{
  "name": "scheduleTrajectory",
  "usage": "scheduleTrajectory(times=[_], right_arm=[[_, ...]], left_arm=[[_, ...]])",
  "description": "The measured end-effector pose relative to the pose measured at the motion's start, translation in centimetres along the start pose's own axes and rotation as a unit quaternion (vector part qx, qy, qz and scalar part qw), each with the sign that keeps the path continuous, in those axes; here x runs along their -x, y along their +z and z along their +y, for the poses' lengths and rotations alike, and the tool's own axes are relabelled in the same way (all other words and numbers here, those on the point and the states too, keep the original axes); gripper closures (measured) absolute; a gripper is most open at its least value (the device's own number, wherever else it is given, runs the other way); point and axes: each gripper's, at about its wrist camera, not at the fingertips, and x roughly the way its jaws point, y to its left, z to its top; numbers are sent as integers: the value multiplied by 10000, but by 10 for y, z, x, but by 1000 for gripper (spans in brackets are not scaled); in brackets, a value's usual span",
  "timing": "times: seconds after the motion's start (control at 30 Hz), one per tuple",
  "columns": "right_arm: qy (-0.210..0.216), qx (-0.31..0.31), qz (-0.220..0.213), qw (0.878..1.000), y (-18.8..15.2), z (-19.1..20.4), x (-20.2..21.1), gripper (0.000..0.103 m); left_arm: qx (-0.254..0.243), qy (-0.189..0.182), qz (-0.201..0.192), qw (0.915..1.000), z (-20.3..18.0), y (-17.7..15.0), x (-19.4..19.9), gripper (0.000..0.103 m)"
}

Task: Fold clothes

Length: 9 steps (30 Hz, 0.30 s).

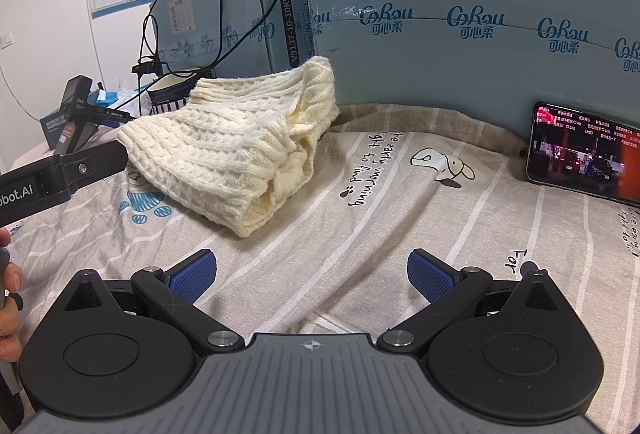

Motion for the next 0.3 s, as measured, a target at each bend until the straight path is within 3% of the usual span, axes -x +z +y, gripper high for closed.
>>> scheduleTrajectory(times=[0.3], right_arm=[[-6,-2,-6,10000,0,0,1,0]], left_arm=[[-3,-14,3,10000,0,0,0,0]])
